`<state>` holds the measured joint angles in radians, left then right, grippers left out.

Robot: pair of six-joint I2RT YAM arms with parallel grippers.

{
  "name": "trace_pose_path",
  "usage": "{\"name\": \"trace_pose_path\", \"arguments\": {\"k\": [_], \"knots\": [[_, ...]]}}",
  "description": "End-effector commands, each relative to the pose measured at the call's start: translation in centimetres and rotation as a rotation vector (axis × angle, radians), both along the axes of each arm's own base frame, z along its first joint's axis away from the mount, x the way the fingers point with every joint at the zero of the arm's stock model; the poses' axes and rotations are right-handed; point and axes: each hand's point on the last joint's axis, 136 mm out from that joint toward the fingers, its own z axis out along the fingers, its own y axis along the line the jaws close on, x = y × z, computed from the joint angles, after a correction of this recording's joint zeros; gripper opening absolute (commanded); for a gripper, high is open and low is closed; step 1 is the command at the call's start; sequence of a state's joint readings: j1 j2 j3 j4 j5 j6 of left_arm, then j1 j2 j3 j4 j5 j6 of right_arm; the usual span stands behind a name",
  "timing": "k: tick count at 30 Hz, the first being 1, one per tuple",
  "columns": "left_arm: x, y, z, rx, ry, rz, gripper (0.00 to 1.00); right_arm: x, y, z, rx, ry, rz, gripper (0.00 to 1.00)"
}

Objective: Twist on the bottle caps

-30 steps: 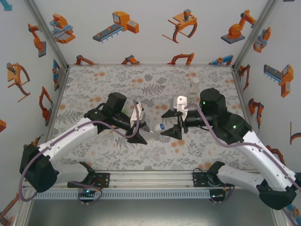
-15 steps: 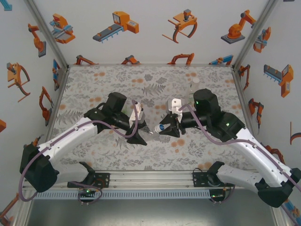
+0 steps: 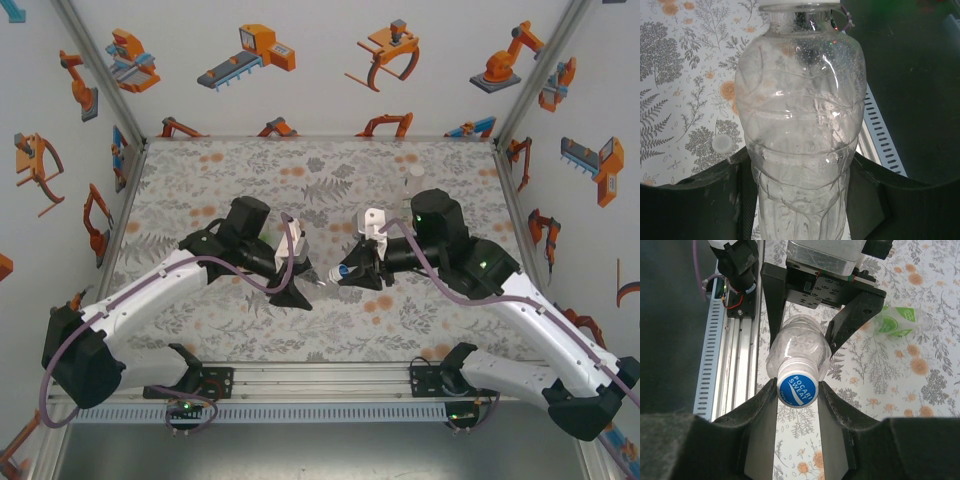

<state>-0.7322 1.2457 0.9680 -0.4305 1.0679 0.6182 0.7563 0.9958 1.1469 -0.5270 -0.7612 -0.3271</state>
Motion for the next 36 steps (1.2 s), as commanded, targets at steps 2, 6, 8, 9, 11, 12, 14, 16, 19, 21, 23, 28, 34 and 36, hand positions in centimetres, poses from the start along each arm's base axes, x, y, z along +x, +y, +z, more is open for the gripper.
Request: {"name": "trace_pose_path", "arguments": {"k": [2,6,8,9,11,12,14,16,19,21,23,28,34,36], "knots": [[0.6,0.0,1.2,-0.019,-0.103,0.040,0.00,0.6,0.0,0.6,0.019,0.022,-0.059,0.01],[3.0,0.3,0.7,0.018,-0.195,0.184,0.00,2.4,0.2,1.0,0.061,0.083,-0.174,0.00],[4.0,0.5,0.6,0.028,-0.234,0.248,0.00,3.3,0.3,1.1,0.090,0.137,-0.235,0.00],[4.5,0.6,0.6,0.034,-0.252,0.277,0.00,4.0,0.3,1.2,0.109,0.173,-0.284,0.00],[5.2,0.9,0.6,0.039,-0.279,0.326,0.00,5.8,0.2,0.9,0.139,0.259,-0.401,0.00],[5.6,1.0,0.6,0.041,-0.293,0.349,0.00,6.6,0.1,0.8,0.153,0.303,-0.451,0.00],[6.6,1.2,0.6,0.053,-0.316,0.405,0.00,8.1,0.0,0.5,0.190,0.424,-0.558,0.00],[7.6,1.5,0.4,0.072,-0.336,0.458,0.00,9.3,0.0,0.3,0.230,0.553,-0.642,0.00],[8.9,2.0,0.1,0.103,-0.360,0.531,0.00,10.5,0.0,-0.6,0.264,0.752,-0.746,0.00],[9.7,2.4,0.0,0.124,-0.373,0.576,0.00,11.1,-0.3,-1.7,0.286,0.873,-0.823,0.00],[10.5,2.8,0.0,0.141,-0.389,0.628,0.00,11.5,-0.6,-2.9,0.320,0.989,-0.886,0.00],[12.2,4.0,0.1,0.158,-0.430,0.746,0.00,11.9,-1.6,-4.6,0.364,1.117,-0.985,0.00],[13.1,4.6,0.0,0.182,-0.446,0.805,0.00,12.1,-0.8,-4.9,0.333,1.162,-0.986,0.00],[12.8,4.4,0.1,0.169,-0.443,0.784,0.00,12.1,-0.8,-4.8,0.325,1.154,-0.985,0.00]]}}
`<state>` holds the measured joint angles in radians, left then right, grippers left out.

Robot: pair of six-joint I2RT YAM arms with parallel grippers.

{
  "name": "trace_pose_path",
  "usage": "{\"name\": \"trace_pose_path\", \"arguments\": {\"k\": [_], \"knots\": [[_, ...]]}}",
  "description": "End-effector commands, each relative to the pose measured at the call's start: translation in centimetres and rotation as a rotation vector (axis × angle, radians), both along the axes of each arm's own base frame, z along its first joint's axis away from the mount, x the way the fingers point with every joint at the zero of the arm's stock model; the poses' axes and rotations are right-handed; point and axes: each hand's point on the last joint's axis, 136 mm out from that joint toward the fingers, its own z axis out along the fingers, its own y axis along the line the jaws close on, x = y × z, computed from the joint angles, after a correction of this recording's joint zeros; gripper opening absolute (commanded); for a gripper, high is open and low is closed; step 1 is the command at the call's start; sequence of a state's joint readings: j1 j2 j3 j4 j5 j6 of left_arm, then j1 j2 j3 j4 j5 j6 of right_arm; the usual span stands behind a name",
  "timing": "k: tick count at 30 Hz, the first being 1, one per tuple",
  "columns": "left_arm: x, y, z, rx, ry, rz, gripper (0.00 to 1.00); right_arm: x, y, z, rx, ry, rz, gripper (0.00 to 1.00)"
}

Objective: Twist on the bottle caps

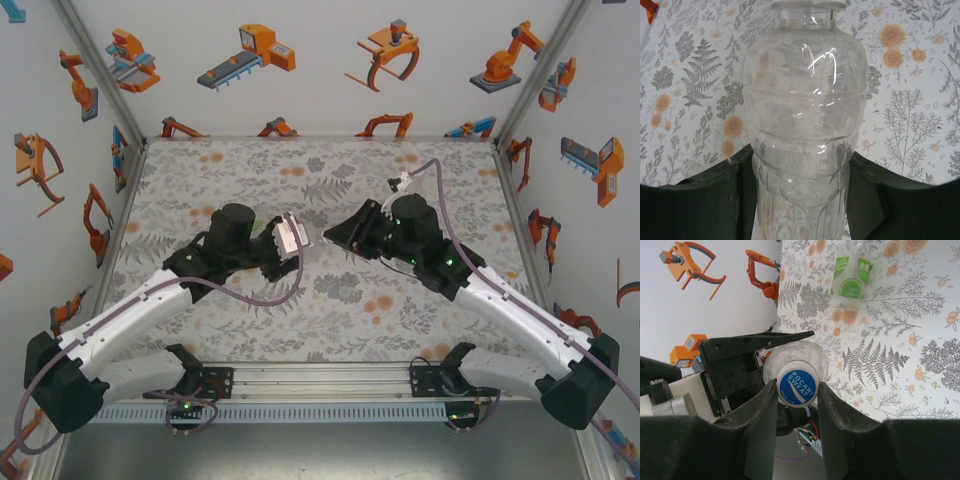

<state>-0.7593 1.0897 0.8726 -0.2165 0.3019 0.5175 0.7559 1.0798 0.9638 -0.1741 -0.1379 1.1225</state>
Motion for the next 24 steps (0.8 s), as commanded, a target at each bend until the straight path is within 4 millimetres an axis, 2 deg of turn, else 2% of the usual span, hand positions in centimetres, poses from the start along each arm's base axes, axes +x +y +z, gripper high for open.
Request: {"name": "trace_pose_path", "arguments": {"k": [1,5,9,13,17,24], "knots": [[2.2,1.4,0.9,-0.021,-0.040,0.133,0.00,-0.7,0.2,0.6,0.018,0.043,0.017,0.00],[1.4,0.9,1.0,-0.038,-0.038,0.078,0.00,-0.6,0.7,1.5,0.014,-0.026,0.057,0.00],[0.4,0.3,1.0,-0.050,-0.023,0.008,0.00,-0.9,0.8,2.6,-0.014,-0.093,0.099,0.10],[-0.2,-0.3,0.8,-0.052,0.007,-0.038,0.00,-1.6,0.9,4.2,-0.047,-0.196,0.160,0.36],[-1.1,-0.9,0.8,-0.061,0.038,-0.097,0.00,-2.5,0.5,5.7,-0.103,-0.319,0.224,0.52],[-4.1,-2.2,0.7,-0.082,0.142,-0.281,0.00,-5.0,0.5,7.8,-0.214,-0.649,0.406,0.56]]}}
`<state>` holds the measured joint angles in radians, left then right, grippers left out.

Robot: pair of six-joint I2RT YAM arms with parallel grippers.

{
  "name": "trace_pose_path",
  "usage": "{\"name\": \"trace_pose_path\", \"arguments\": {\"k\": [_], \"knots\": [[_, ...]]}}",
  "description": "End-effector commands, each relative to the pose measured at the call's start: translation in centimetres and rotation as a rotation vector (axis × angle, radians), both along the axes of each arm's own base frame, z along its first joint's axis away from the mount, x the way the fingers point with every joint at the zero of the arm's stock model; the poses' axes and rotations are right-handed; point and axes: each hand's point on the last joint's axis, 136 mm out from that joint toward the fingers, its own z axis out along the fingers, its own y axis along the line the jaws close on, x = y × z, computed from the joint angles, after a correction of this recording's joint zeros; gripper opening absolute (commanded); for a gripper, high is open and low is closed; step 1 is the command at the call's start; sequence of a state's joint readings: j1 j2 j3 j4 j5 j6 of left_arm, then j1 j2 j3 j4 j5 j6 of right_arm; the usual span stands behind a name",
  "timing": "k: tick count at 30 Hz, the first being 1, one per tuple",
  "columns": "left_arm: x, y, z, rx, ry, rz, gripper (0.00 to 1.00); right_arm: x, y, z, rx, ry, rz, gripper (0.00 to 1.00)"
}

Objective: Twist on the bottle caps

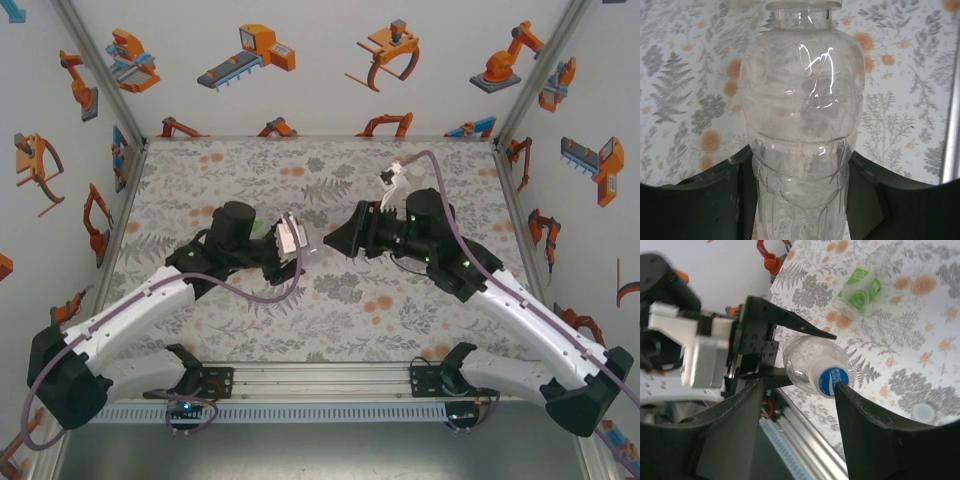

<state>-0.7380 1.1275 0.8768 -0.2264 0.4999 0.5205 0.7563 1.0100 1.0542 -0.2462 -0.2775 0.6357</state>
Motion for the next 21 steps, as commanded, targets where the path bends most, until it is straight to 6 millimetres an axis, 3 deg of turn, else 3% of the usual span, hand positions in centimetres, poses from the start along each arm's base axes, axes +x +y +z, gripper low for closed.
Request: {"name": "trace_pose_path", "arguments": {"k": [1,7,13,21], "knots": [[-2.7,-1.1,1.5,-0.050,0.064,-0.170,0.00,-2.4,0.3,2.8,-0.056,-0.282,0.172,0.56],[-5.9,-1.7,1.8,-0.082,0.194,-0.358,0.00,-6.8,0.1,4.0,-0.112,-0.595,0.417,0.56],[-8.5,-1.7,2.6,-0.128,0.310,-0.506,0.00,-11.0,-0.4,3.5,-0.131,-0.807,0.643,0.55],[-9.5,-1.8,3.1,-0.141,0.396,-0.578,0.00,-12.5,-0.7,2.0,-0.132,-0.863,0.732,0.55]]}}
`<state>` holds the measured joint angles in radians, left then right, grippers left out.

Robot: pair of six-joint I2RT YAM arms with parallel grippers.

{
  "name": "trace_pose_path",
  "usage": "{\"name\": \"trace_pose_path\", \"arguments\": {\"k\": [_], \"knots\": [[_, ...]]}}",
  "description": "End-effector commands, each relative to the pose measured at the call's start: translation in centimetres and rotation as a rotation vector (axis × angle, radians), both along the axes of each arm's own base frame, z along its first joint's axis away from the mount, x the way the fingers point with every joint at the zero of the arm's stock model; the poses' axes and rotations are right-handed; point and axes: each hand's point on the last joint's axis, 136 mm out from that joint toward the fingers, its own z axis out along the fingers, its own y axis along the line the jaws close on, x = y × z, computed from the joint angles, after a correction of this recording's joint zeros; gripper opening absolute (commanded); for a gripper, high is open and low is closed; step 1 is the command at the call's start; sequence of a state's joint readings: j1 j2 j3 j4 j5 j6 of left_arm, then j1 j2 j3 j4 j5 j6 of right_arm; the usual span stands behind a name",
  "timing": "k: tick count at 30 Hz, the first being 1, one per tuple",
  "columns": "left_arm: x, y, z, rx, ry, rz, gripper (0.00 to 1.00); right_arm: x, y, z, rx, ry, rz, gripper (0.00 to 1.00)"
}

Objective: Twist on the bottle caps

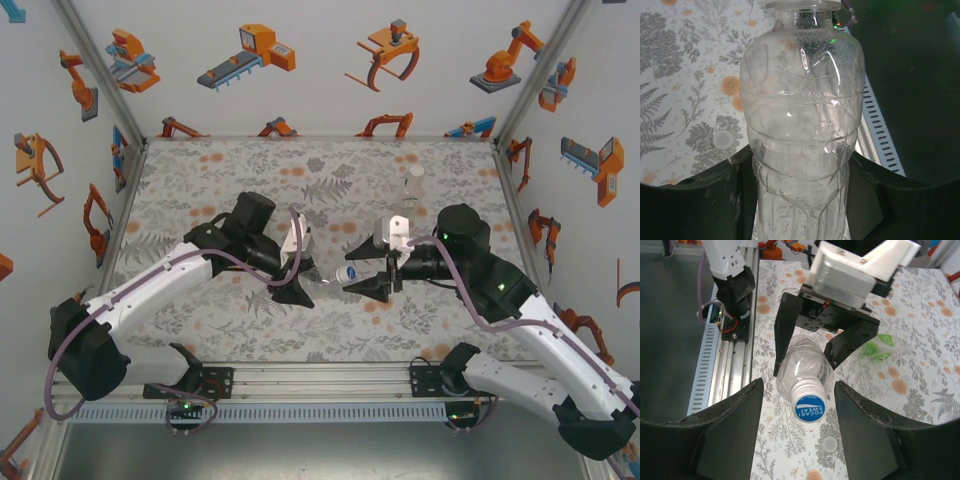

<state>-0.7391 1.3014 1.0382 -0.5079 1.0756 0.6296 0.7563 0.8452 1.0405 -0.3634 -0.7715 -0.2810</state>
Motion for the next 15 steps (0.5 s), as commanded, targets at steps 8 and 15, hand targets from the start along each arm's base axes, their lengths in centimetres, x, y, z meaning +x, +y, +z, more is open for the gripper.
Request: {"name": "trace_pose_path", "arguments": {"k": [8,15], "knots": [[-1.81,0.37,1.94,-0.067,0.049,-0.096,0.00,-0.93,0.11,-1.19,-0.024,-0.052,0.072,0.49],[-1.80,0.35,1.91,-0.066,0.050,-0.097,0.00,-0.80,0.30,-1.49,-0.030,-0.044,0.077,0.43]]}}
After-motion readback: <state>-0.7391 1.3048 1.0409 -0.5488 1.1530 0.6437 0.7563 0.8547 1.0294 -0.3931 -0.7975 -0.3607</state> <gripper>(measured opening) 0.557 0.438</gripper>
